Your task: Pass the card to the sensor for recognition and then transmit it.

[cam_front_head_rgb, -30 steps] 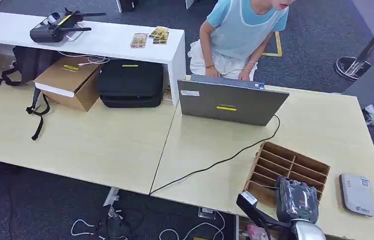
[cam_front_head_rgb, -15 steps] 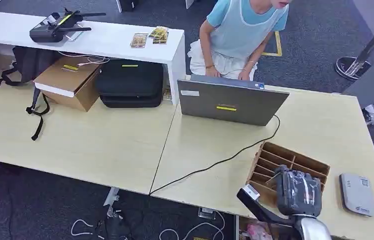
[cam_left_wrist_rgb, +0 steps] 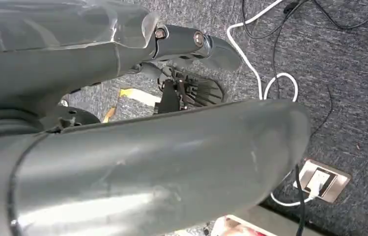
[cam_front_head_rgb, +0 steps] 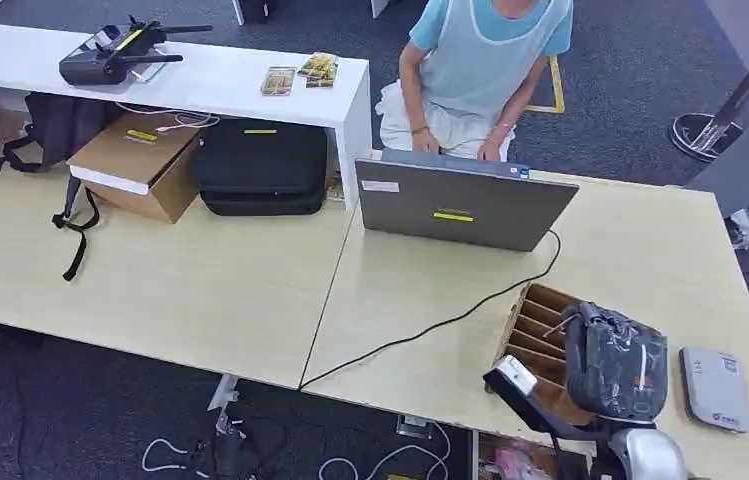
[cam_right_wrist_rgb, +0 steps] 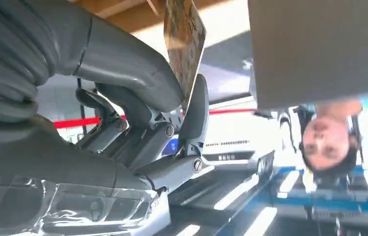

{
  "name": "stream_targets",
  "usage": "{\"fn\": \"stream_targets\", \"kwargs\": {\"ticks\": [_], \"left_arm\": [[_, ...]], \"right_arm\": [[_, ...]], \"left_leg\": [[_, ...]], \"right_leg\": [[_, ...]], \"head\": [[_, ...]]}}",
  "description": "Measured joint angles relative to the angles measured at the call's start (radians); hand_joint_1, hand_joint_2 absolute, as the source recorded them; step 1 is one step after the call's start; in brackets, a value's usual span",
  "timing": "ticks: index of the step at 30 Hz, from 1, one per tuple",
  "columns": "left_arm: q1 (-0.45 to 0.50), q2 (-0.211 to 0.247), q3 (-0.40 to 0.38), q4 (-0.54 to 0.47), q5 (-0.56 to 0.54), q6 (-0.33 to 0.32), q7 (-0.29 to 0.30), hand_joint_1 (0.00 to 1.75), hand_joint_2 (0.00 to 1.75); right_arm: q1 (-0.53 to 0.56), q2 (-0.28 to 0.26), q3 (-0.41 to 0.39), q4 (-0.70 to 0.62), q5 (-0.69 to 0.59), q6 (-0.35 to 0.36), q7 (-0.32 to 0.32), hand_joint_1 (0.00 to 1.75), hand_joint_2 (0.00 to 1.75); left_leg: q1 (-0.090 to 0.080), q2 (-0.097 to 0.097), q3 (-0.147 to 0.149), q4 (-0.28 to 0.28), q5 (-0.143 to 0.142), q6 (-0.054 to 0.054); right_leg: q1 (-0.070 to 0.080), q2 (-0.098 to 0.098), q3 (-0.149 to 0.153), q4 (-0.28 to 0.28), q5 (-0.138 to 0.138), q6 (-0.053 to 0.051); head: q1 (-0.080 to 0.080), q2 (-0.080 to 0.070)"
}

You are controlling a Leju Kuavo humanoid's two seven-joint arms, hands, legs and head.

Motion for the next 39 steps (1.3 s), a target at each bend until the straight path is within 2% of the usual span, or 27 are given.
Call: {"fn": "stream_targets", "kwargs": {"ticks": [6,13,17,26,30,39], "left_arm": [[-0.01,0.0,-0.008,0.0,0.0,0.003,0.0,0.0,0.0],[-0.032,-0.002,-0.031,0.0,0.002,0.016,0.0,0.0,0.0],[-0.045,-0.007,-0.041,0.0,0.003,0.024,0.0,0.0,0.0],[-0.064,-0.014,-0.061,0.0,0.01,0.033,0.0,0.0,0.0],[-0.068,-0.014,-0.065,0.001,0.015,0.035,0.0,0.0,0.0],[-0.081,-0.012,-0.077,0.001,0.011,0.035,0.0,0.0,0.0]], "right_arm": [[-0.12,0.003,0.0,0.028,-0.063,-0.049,-0.05,1.75,1.75],[-0.376,0.019,0.011,0.2,-0.168,-0.063,-0.085,1.75,1.75],[-0.521,0.035,0.035,0.332,-0.177,-0.066,-0.088,1.75,1.75],[-0.753,0.103,0.098,0.635,-0.177,-0.045,-0.09,1.75,1.75],[-0.84,0.149,0.121,0.762,-0.207,-0.01,-0.097,1.75,1.75],[-0.966,0.231,0.153,0.943,-0.252,0.039,-0.096,1.75,1.75]], "left_leg": [[0.0,0.0,0.0,0.0,0.001,-0.001],[0.0,0.001,0.0,0.0,0.005,-0.002],[0.001,0.001,0.0,0.0,0.005,-0.003],[0.002,0.0,-0.001,0.0,0.006,-0.004],[0.003,0.0,-0.001,0.0,0.007,-0.004],[0.003,0.0,-0.001,0.0,0.007,-0.005]], "right_leg": [[0.0,0.001,0.0,0.0,0.002,-0.002],[0.0,0.002,-0.001,0.001,0.005,-0.002],[0.001,0.001,-0.001,0.001,0.006,-0.003],[0.003,0.001,-0.001,0.001,0.007,-0.003],[0.003,0.001,-0.001,0.001,0.007,-0.003],[0.003,0.001,-0.002,0.001,0.007,-0.003]], "head": [[0.0,0.0],[0.0,0.0],[0.0,0.0],[0.0,0.0],[0.0,0.0],[0.0,0.0]]}}
